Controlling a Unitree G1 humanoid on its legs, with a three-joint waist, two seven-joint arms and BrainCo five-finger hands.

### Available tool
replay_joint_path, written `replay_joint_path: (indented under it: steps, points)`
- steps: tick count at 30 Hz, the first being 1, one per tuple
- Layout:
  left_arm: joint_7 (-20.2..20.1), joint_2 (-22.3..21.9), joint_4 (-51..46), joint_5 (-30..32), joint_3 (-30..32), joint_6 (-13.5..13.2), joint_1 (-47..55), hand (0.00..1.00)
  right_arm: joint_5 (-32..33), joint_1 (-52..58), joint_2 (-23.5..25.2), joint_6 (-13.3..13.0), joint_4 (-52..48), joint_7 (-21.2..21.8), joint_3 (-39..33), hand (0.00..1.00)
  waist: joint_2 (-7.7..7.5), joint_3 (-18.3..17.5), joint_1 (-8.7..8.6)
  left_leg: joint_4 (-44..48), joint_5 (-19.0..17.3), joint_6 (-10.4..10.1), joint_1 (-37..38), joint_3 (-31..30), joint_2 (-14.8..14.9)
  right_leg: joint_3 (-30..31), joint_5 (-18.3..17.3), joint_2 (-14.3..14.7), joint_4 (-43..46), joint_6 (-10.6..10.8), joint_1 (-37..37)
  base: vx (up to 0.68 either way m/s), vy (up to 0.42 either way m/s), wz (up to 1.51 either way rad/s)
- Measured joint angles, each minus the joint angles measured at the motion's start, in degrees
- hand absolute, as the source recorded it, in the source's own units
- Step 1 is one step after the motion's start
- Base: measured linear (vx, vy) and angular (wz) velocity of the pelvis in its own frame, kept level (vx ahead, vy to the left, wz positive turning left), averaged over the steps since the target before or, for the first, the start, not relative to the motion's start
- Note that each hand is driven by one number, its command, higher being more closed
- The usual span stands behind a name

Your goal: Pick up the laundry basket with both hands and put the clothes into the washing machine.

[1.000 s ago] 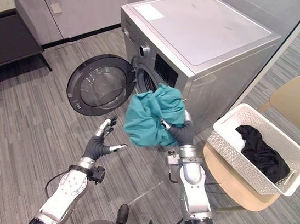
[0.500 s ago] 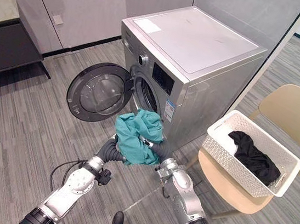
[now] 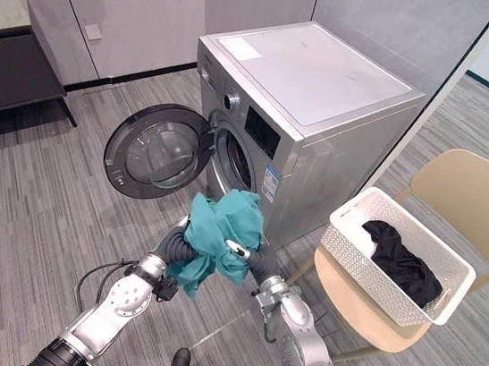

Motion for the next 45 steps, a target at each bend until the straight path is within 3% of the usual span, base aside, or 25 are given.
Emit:
replay_joint_path:
  steps: [4,10,15,19,24,26,27,28,29,30,32,35,36,37,38,39,40,41,44,45]
  points:
    - [0.19,-4.37,-0.01,-1.42,6.03,0.01,2.88,1.00,-3.55,2.35,3.44,-0.75,-5.87,-2.88,-8.96,0.00,-0.29,-0.17,-0.02,0.24,0.15,0.15,0.58,0.09,-0.07,0.03,0.08,0.25,-0.28,-0.09,0.25,0.06,-0.024,0.00]
    - [1.52,-5.44,0.00,-3.61,14.61,0.23,6.74,1.00,-8.31,6.36,3.96,-2.71,-8.64,-7.56,-22.41,0.00,-0.64,-0.40,-0.22,0.24,0.14,0.16,0.99,0.07,-0.10,-0.25,0.40,0.43,-1.85,-0.11,1.41,0.05,-0.020,0.01]
    - [1.65,-6.61,1.37,-6.41,19.72,0.63,9.88,1.00,-15.28,9.83,3.67,-2.64,-7.23,-9.80,-26.08,0.00,-0.61,-0.37,-0.23,0.20,0.09,0.13,0.84,0.05,0.51,-0.34,1.35,1.06,-3.75,-0.31,2.06,0.01,-0.011,-0.01]
    - [1.49,-6.34,7.04,-9.23,20.87,1.53,11.07,1.00,-26.09,10.49,1.58,-2.21,1.54,-11.08,-25.88,0.00,-0.30,-0.18,-0.12,0.11,0.10,0.11,0.28,-0.62,0.80,-0.73,1.70,1.51,-4.71,-0.29,2.17,-0.02,-0.017,0.06]
    - [1.27,-6.38,13.19,-10.19,21.32,2.76,10.77,1.00,-35.88,10.22,0.79,-0.61,20.31,-14.60,-27.87,0.00,1.15,1.84,-0.08,-0.01,1.31,-0.24,-4.42,-6.90,-0.26,-8.82,0.17,0.56,-4.31,0.51,2.15,-0.03,-0.031,0.77]
    - [1.26,-6.38,14.49,-10.21,21.67,3.59,10.73,1.00,-36.42,9.73,0.90,0.64,26.82,-15.48,-30.19,0.00,1.70,2.91,-0.21,-0.11,-0.26,2.27,-6.36,-3.13,-0.21,-13.59,-0.93,-1.25,-3.27,1.16,2.30,0.02,-0.006,1.37]
    - [1.27,-6.56,15.17,-10.20,21.75,4.10,10.72,1.00,-36.49,9.68,0.88,1.56,30.05,-16.39,-31.55,0.00,1.15,3.66,-0.37,0.29,-1.61,5.17,-6.74,2.99,-0.05,-16.34,-0.90,-2.89,-2.87,1.09,2.68,0.14,0.063,1.30]
    - [1.28,-6.60,16.17,-10.21,21.74,4.28,10.86,1.00,-36.73,9.30,0.85,1.93,32.86,-17.08,-32.22,0.00,1.62,4.20,-0.17,1.48,-1.24,6.46,-7.42,11.52,0.95,-18.66,-1.27,-4.37,-1.44,1.31,3.34,0.15,0.064,1.21]
    - [1.27,-6.58,16.64,-10.21,21.74,4.52,10.95,1.00,-36.85,9.12,0.82,2.13,33.75,-17.34,-32.29,0.00,1.92,4.39,-0.36,2.74,0.09,7.41,-7.63,14.77,1.56,-19.66,-1.77,-4.87,-0.82,1.79,3.83,0.17,0.051,0.88]
    - [1.28,-6.58,17.39,-10.21,22.12,4.79,11.39,1.00,-36.88,8.17,0.39,2.79,35.47,-17.56,-32.65,0.00,2.14,4.70,-0.38,4.18,2.27,4.39,-7.50,16.70,1.62,-20.01,-2.32,-5.39,0.12,2.38,4.64,0.17,0.042,0.61]
    - [1.30,-6.29,18.05,-10.21,22.69,4.79,11.86,1.00,-36.92,6.23,0.87,3.07,35.97,-17.82,-32.05,0.00,1.76,5.46,-0.38,4.20,2.09,4.32,-7.36,16.51,0.40,-18.87,-2.11,-6.30,-0.97,2.77,5.40,0.17,0.059,0.31]
    - [1.26,-6.23,19.15,-10.19,23.92,4.91,12.46,1.00,-37.49,2.04,2.59,3.03,36.15,-18.46,-31.76,0.00,-0.53,7.44,0.05,8.30,-2.81,4.21,-8.14,17.02,-1.31,-18.05,-1.88,-8.24,-1.27,4.72,6.08,0.14,0.100,-0.06]
    - [1.24,-6.36,19.05,-10.20,24.27,4.98,13.49,1.00,-37.57,1.74,2.83,2.95,36.11,-18.52,-31.59,0.00,-1.85,8.20,0.01,12.23,-7.36,4.22,-8.60,17.09,-1.99,-17.22,-3.19,-11.06,2.19,6.09,6.10,0.15,0.118,0.00]
    - [1.22,-6.66,19.04,-10.20,24.20,5.19,14.52,1.00,-37.62,2.12,2.55,3.24,35.98,-18.57,-31.51,0.00,-1.99,8.45,-0.23,15.14,-10.20,4.66,-8.52,16.83,-2.90,-15.03,-3.61,-14.01,8.85,5.07,4.88,0.21,0.174,0.07]
    - [1.20,-6.68,18.91,-10.19,24.02,5.24,14.91,1.00,-37.63,2.64,2.31,3.64,35.37,-18.57,-31.28,0.00,-1.89,8.58,-0.62,16.23,-11.33,5.21,-8.21,16.60,-3.25,-12.50,-3.06,-15.61,14.43,2.19,2.94,0.18,0.141,0.20]
    - [1.29,-6.50,18.34,-10.19,23.85,5.26,15.13,1.00,-37.62,3.72,1.98,3.92,34.05,-18.58,-30.16,0.00,-1.54,8.80,-1.67,17.56,-12.79,5.71,-7.70,16.06,-3.26,-6.82,-0.17,-16.72,22.71,-2.21,-1.05,0.25,0.192,0.27]
    - [1.35,-5.92,17.98,-10.19,23.79,5.28,15.11,1.00,-37.61,4.43,2.14,3.88,33.27,-18.59,-29.14,0.00,-0.89,9.56,-2.39,18.53,-14.12,5.99,-6.71,14.67,-2.95,-0.29,0.11,-15.64,29.24,-2.47,-4.65,0.28,0.147,0.57]
    - [1.46,-5.10,17.97,-10.18,23.71,5.27,14.22,1.00,-37.57,5.10,3.04,3.89,32.25,-18.57,-28.16,0.00,-0.49,10.89,-3.56,18.40,-15.10,6.43,-4.45,12.38,-2.41,5.57,-4.38,-10.89,33.19,1.01,-8.02,0.35,0.122,0.57]
    - [2.03,-4.14,17.73,-10.19,23.61,5.26,12.21,1.00,-37.39,5.84,3.45,3.63,31.72,-18.58,-27.38,0.00,-1.00,12.00,-4.89,17.04,-17.32,6.26,0.05,10.50,-2.53,6.33,-7.00,-5.06,26.73,1.38,-14.31,0.37,0.027,0.41]
    - [2.11,-4.10,17.73,-10.19,23.47,5.26,11.72,1.00,-37.35,5.81,3.39,3.62,31.71,-18.61,-27.41,0.00,-1.03,11.99,-5.07,16.76,-17.82,6.19,0.84,10.39,-2.54,5.44,-6.95,-4.56,24.40,1.40,-15.86,0.38,-0.031,0.33]
